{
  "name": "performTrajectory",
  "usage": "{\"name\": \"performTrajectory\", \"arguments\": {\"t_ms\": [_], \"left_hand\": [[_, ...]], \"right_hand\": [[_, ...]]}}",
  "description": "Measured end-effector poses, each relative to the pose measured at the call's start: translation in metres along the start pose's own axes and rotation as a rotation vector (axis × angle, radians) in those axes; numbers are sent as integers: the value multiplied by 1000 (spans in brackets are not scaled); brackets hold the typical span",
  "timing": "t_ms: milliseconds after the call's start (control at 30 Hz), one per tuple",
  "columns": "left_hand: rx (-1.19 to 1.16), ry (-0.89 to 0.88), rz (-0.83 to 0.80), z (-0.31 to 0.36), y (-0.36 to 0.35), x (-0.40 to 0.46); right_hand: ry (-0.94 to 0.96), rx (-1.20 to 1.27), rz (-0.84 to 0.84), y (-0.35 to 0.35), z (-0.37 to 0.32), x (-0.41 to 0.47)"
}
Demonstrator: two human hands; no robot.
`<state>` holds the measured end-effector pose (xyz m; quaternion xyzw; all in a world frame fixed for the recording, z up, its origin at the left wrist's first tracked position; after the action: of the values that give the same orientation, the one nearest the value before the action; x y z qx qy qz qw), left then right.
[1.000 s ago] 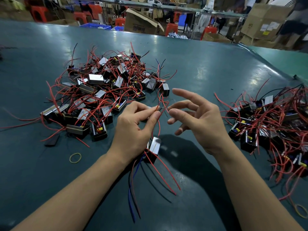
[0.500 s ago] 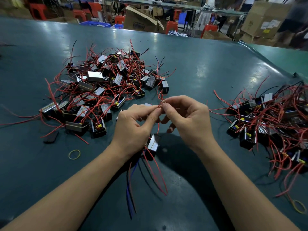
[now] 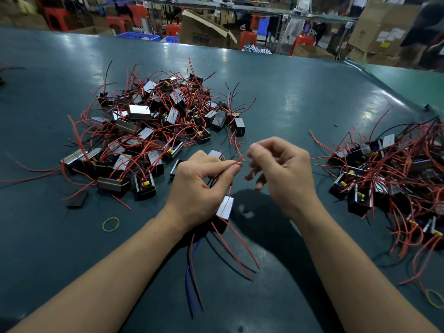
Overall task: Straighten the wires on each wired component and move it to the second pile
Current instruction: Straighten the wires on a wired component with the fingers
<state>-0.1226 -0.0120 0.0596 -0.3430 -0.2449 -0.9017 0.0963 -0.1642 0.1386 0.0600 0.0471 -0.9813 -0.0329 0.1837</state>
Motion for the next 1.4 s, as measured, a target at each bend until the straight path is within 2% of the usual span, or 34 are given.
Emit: {"name": "performTrajectory", "arguments": {"t_ms": [67, 100, 167, 267, 433, 633, 933, 1067, 1233, 1400], "left_hand": [[-36, 47, 21, -4, 2, 0], [-70, 81, 26, -7, 2, 0], [-150, 152, 26, -12, 2, 0], [-228, 223, 19, -16, 1, 0], [-249, 227, -10, -16, -1, 1], [-223, 194, -25, -15, -3, 1], [-178, 141, 2, -8, 1, 3], [-170, 161, 12, -12, 1, 2], [-163, 155, 26, -12, 2, 2], [-158, 159, 6, -14, 0, 1]], "right_hand": [[-14, 82, 71, 13, 1, 4], [-13, 107, 53, 15, 1, 4], [-2, 107, -77, 7, 1, 3], [79, -78, -236, -7, -1, -2], [214, -233, -161, -5, -9, -4], [428, -436, -145, -10, -27, -9], [158, -223, -42, -2, -8, -3], [92, -118, -81, -6, -4, -4], [87, -129, -62, -2, -2, -3], [278, -285, -61, -3, -18, -6]]}}
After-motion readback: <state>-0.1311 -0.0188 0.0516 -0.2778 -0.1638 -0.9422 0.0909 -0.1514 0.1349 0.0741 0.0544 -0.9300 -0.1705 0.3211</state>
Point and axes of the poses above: each hand's wrist, its own x-axis towards the middle knuckle, its own y-axis out of the back of the hand, z = x × y, the point moved 9 cm from there along x, towards the middle knuckle, and after that the axes turned 1 degree about -z, right-handed, at the moved point
